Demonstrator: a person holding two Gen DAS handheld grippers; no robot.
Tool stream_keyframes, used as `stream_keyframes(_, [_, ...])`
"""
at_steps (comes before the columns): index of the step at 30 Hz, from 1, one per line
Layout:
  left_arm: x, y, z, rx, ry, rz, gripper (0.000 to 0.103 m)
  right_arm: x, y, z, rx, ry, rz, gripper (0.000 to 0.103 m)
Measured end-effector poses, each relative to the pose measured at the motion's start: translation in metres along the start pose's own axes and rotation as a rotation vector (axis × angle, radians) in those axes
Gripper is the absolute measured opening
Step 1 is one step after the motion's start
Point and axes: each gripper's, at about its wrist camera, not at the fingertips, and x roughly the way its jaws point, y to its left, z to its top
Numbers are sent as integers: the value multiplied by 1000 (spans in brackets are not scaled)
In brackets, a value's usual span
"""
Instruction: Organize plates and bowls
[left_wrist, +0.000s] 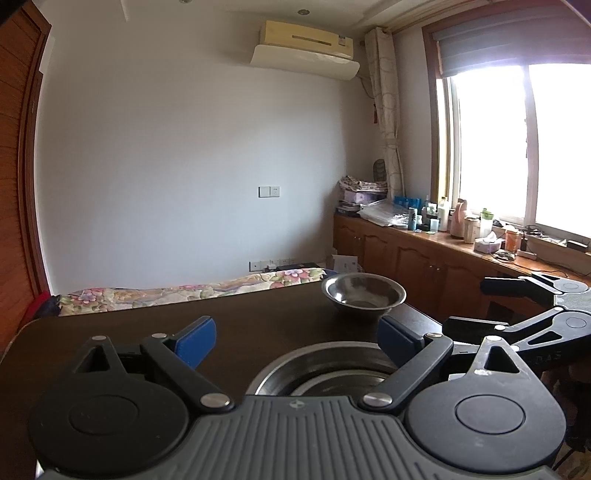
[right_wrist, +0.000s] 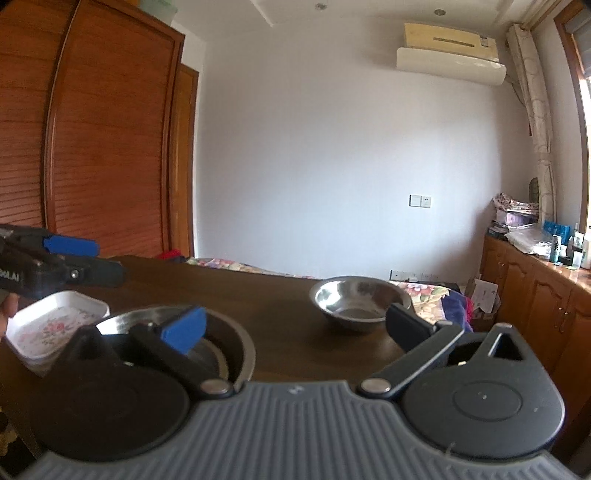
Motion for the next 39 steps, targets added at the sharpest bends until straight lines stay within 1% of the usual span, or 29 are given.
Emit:
stream_keyframes(4, [7, 0, 2, -4, 6, 7, 103, 5, -4, 0, -3, 9, -5, 103])
stream_keyframes(10, [25, -1, 15, 32, 26, -4, 103, 15, -13, 4, -13, 15, -16, 103])
stream_keyframes(17, [56, -4, 42, 57, 40, -20, 103, 31, -34, 15, -24, 23, -6, 103])
stream_keyframes(23, [97, -11, 59, 80, 84, -50, 103, 55, -53, 24, -39, 50, -12, 102])
stream_keyframes(24, [105, -11, 61, 78, 95, -55, 103, 60, -57, 24, -41, 59, -9, 98])
stream_keyframes(25, [112, -13, 62, 77, 106, -59, 103, 65, -60, 24, -39, 69, -7, 88])
stream_keyframes(27, [128, -14, 65, 75, 129, -65, 103, 76, -68, 24, -28, 96, -7, 80])
stream_keyframes(29, [144, -14, 66, 79, 151, -58, 102, 85, -74, 23, -25, 114, -5, 78])
stream_keyframes(31, [158, -16, 68, 85, 174, -59, 101, 95, -83, 21, -21, 132, -13, 69])
stream_keyframes(34, [183, -13, 68, 77, 232, -77, 94, 107, -95, 17, 1, 158, -18, 64])
stream_keyframes(38, [211, -14, 68, 67, 295, -108, 90, 122, -107, 14, 22, 193, -20, 61])
stream_keyframes(39, [215, -15, 68, 71, 300, -108, 90, 124, -108, 13, 25, 198, -21, 59])
